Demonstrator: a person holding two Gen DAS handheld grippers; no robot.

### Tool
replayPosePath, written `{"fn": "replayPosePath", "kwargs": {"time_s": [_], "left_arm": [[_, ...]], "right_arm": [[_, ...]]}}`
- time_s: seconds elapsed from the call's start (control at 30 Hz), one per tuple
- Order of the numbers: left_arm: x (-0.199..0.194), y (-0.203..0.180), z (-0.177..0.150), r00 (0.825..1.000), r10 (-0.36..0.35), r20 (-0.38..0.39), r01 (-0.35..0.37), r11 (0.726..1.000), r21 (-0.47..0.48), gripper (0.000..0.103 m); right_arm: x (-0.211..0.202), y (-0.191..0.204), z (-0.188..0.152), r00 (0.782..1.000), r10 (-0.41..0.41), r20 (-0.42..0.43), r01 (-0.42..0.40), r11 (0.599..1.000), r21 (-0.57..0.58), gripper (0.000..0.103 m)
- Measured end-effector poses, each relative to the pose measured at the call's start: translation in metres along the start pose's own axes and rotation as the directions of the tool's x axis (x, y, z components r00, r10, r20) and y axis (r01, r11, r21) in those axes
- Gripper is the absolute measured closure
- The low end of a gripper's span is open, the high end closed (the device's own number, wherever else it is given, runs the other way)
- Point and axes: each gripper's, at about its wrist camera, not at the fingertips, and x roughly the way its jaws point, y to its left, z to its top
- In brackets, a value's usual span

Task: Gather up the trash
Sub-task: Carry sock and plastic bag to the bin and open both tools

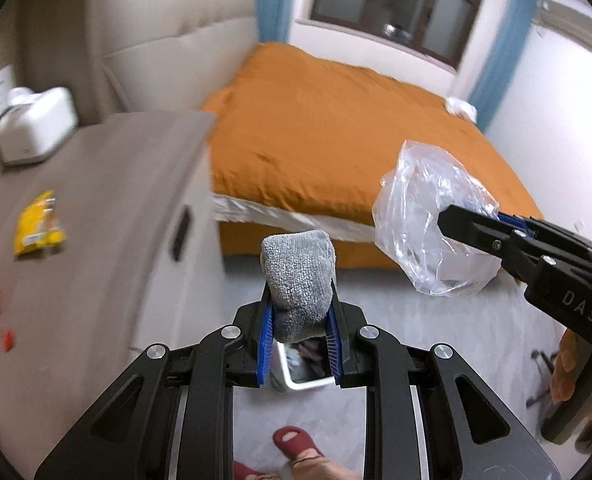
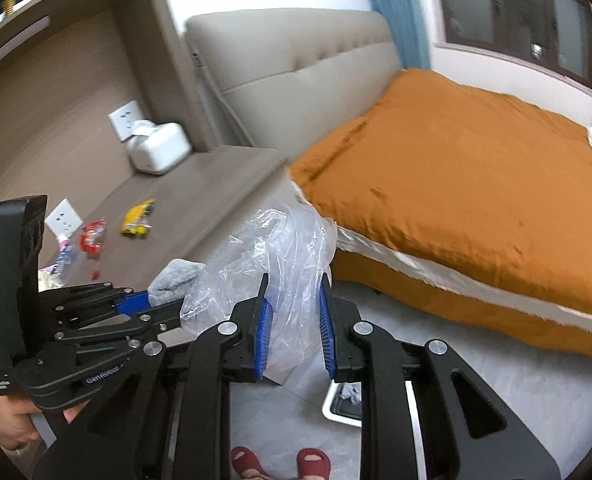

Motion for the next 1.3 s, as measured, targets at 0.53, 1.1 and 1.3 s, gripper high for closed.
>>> {"fn": "replayPosePath", "kwargs": {"time_s": [0.53,1.1,1.3], "left_arm": [[0.145,-0.068,-0.033,0.971,-0.126,-0.203,0.158,0.976,0.149,0.081],[0.361,-0.038,-0.122,0.903,-0.135,-0.407,0.204,0.970,0.129,0.081],[0.406,-0.027,-0.158,0.881,-0.126,-0.456,0.201,0.972,0.121,0.044]], "right_arm": [[0.056,-0.096,-0.067,0.986,-0.096,-0.139,0.117,0.982,0.149,0.080],[0.252,-0.168,-0.194,0.924,-0.090,-0.371,0.165,0.970,0.177,0.079],[0.303,-0.176,-0.227,0.898,-0.108,-0.426,0.187,0.971,0.148,0.015]]}}
